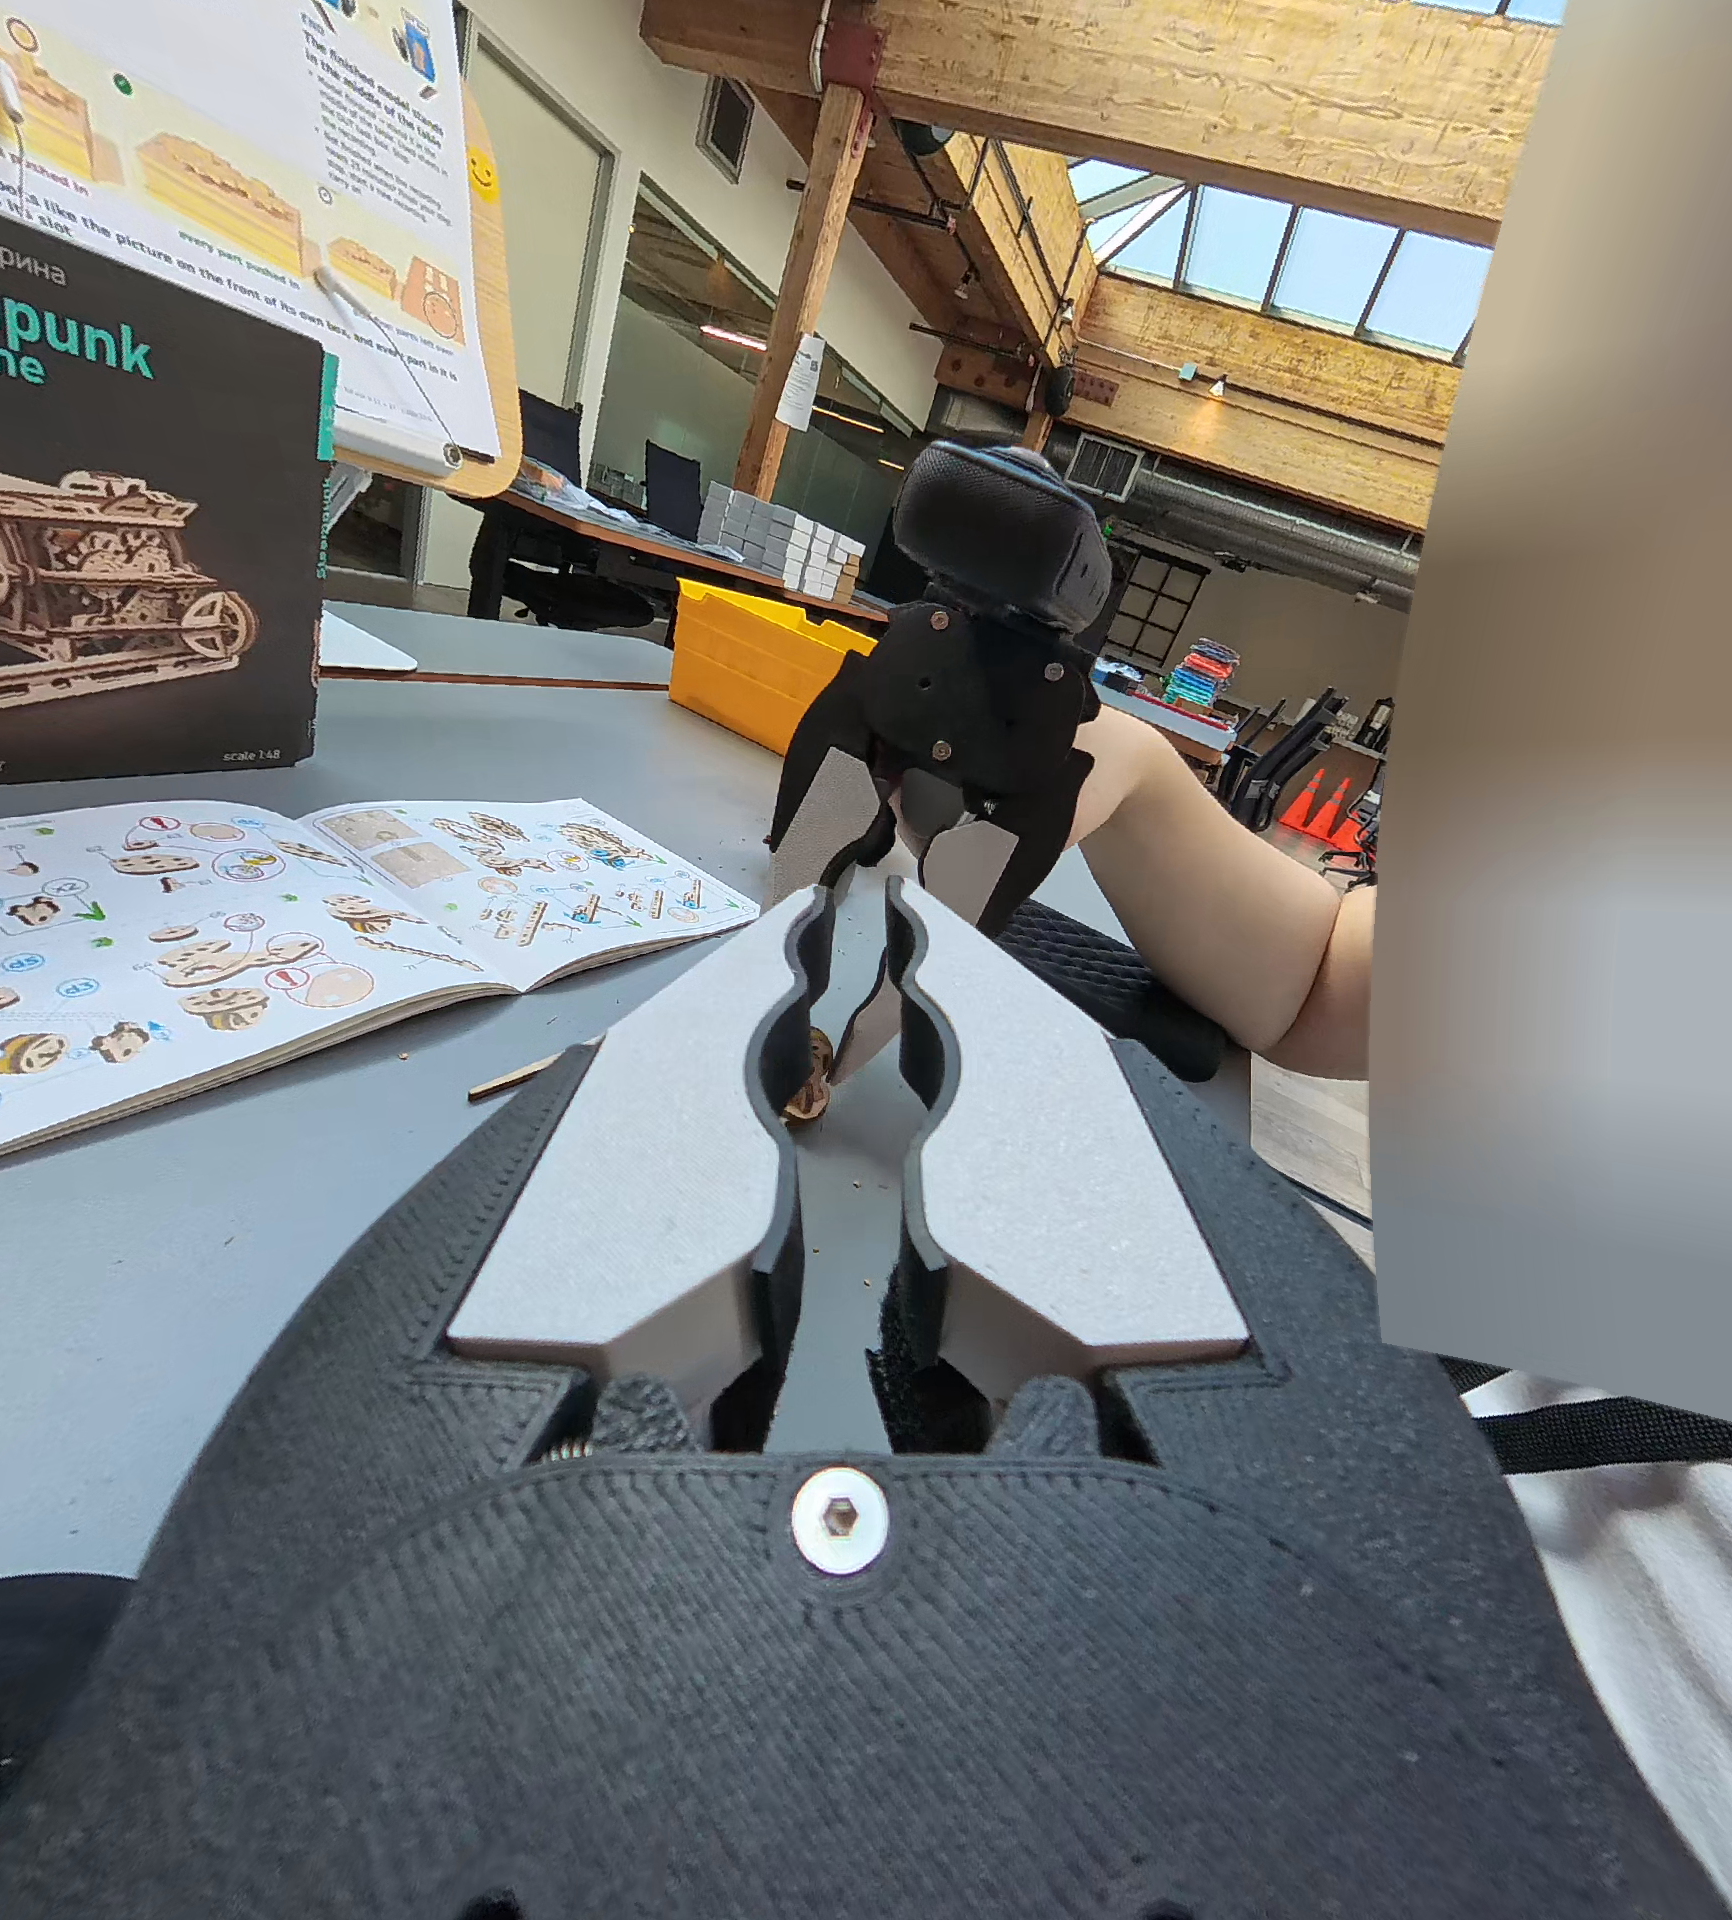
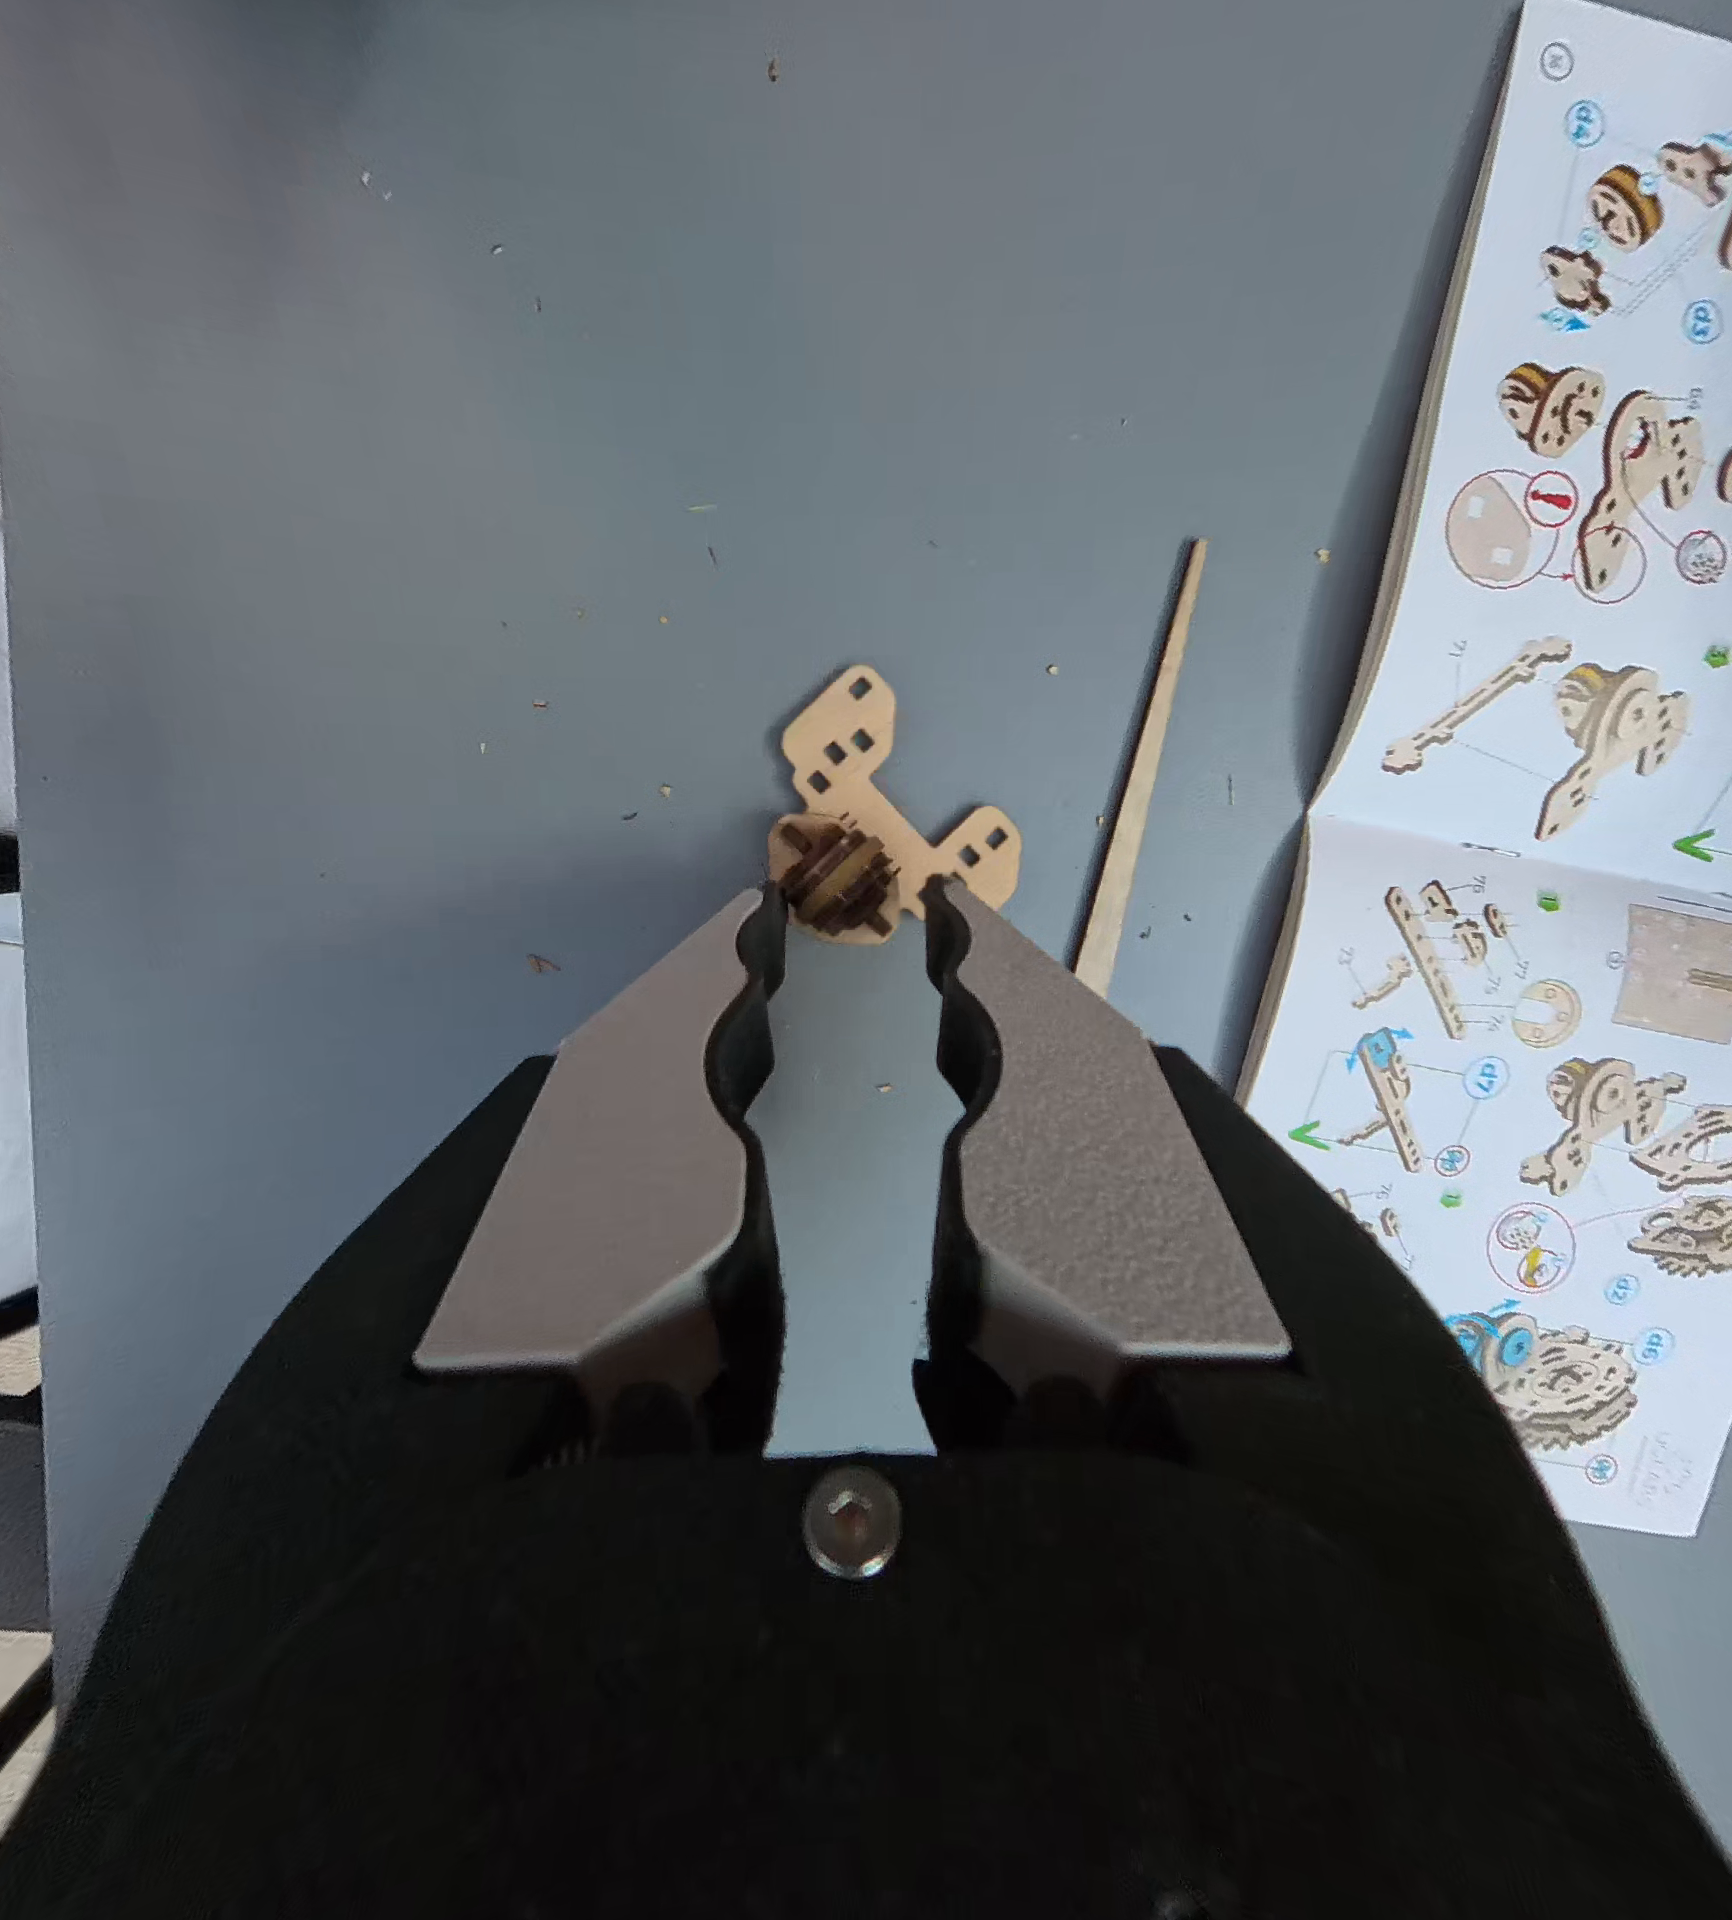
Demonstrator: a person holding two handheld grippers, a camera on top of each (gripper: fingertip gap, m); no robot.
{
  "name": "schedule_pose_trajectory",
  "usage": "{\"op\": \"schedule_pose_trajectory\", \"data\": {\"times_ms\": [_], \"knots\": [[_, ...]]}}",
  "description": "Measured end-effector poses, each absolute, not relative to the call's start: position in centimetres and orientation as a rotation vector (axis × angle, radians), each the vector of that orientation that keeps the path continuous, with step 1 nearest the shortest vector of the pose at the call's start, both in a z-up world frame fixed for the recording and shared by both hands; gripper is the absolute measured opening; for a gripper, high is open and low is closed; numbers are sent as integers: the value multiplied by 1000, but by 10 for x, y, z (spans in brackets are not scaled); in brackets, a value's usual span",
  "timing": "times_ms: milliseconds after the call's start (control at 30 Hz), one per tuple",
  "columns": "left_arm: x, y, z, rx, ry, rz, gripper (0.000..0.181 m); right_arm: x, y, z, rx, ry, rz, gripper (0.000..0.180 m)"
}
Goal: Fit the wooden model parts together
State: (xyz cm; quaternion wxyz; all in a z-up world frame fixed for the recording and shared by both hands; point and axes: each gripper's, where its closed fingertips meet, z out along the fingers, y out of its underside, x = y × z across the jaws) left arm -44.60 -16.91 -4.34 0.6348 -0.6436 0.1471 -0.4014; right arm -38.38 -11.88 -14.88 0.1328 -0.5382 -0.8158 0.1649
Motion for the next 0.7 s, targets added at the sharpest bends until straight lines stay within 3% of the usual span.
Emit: {"op": "schedule_pose_trajectory", "data": {"times_ms": [233,400,700], "knots": [[-446,-170,-43,-1466,335,-928,7,-384,-116,-134,-1478,-2349,583,24],[-446,-170,-43,-1467,336,-926,7,-385,-128,-132,-1528,-2346,666,6],[-446,-170,-43,-1467,341,-923,6,-387,-122,-132,-1467,-2334,560,12]]}}
